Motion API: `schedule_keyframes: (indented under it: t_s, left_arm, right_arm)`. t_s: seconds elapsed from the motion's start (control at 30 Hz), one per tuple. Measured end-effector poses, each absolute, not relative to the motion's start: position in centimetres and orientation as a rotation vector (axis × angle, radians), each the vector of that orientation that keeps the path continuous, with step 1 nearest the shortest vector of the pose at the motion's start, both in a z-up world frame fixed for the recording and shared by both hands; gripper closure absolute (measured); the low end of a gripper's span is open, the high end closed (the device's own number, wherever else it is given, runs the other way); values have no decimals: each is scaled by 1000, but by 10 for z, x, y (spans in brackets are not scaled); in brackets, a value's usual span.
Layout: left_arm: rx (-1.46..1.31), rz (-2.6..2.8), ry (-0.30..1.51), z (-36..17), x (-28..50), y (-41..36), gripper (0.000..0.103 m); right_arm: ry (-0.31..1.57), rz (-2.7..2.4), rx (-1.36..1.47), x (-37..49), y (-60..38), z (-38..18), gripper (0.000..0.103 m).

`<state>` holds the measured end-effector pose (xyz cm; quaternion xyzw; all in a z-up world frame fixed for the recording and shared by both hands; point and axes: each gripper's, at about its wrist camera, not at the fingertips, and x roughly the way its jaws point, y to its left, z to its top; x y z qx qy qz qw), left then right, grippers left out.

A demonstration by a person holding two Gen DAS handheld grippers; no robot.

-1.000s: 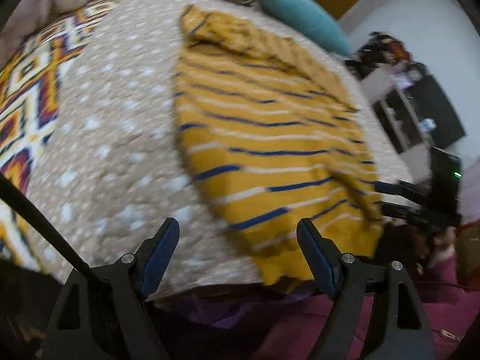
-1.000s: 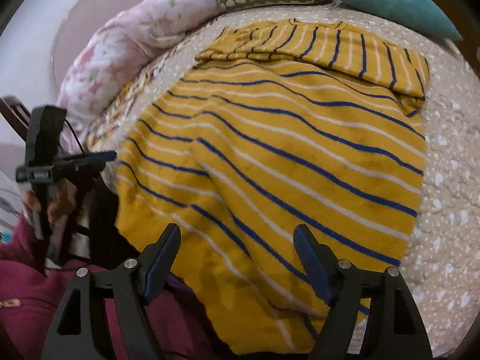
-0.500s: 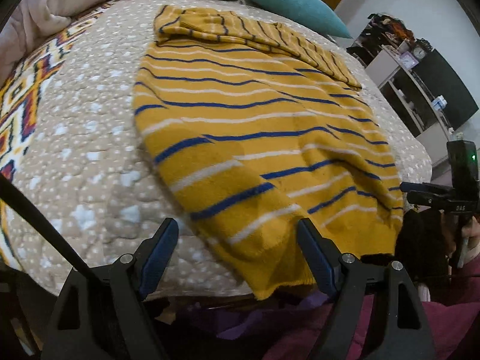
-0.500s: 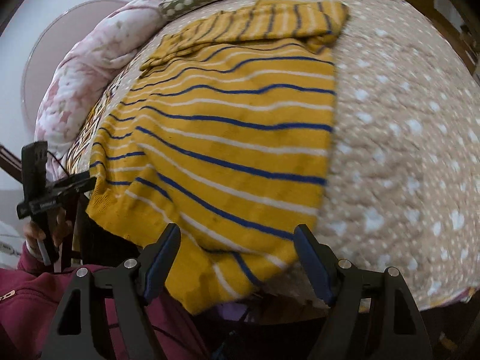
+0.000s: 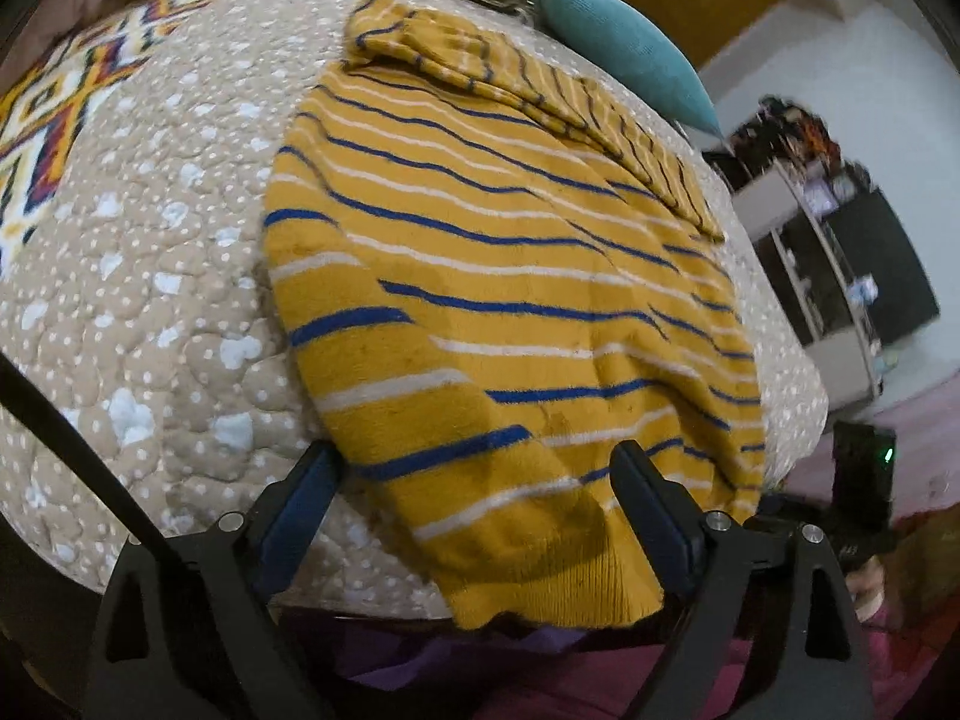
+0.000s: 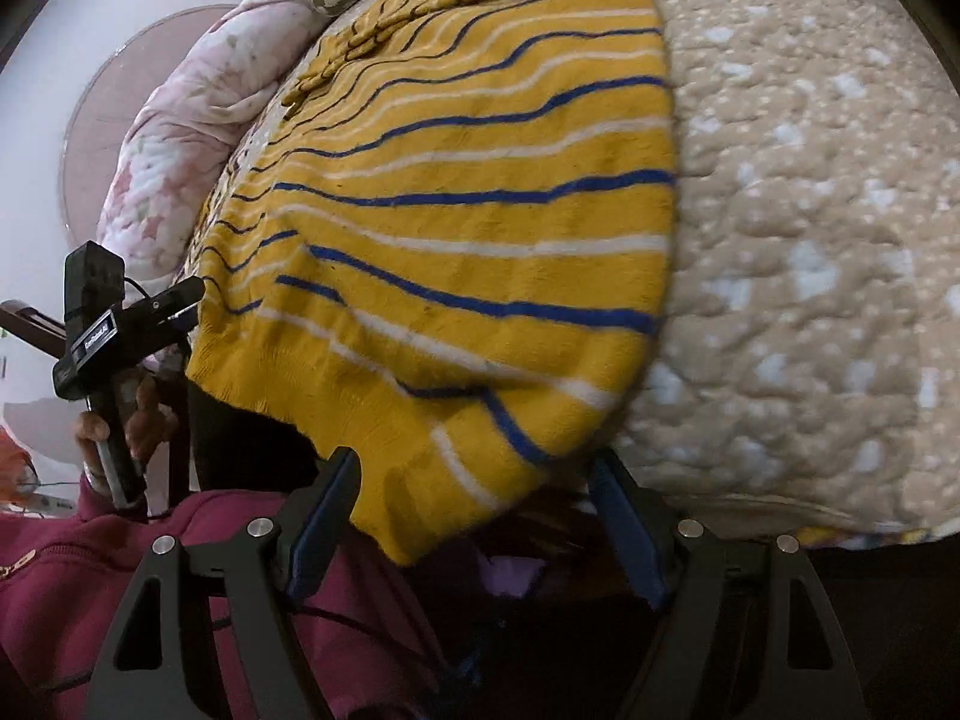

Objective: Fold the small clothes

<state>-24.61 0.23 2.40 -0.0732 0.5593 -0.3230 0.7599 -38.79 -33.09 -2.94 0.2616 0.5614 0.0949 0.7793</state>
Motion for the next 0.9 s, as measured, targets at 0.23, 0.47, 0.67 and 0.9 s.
schedule_keyframes:
  t_s: [0.23, 0.47, 0.67, 0.9]
  left_arm:
    - [-124, -715, 1214, 21, -244, 7, 77]
    - [-78, -726, 1169, 41, -245, 19, 92]
    - [-138, -731, 1071, 77, -224, 26, 92]
    - [-168, -725, 959, 118, -170, 4, 93]
  right_arm:
    - [1190, 300, 453, -387, -306, -19, 50]
    - [1151, 233, 493, -377, -308, -31, 87]
    - [883, 247, 520, -369, -330, 38, 92]
    - [698, 189, 484, -319, -358, 88, 92]
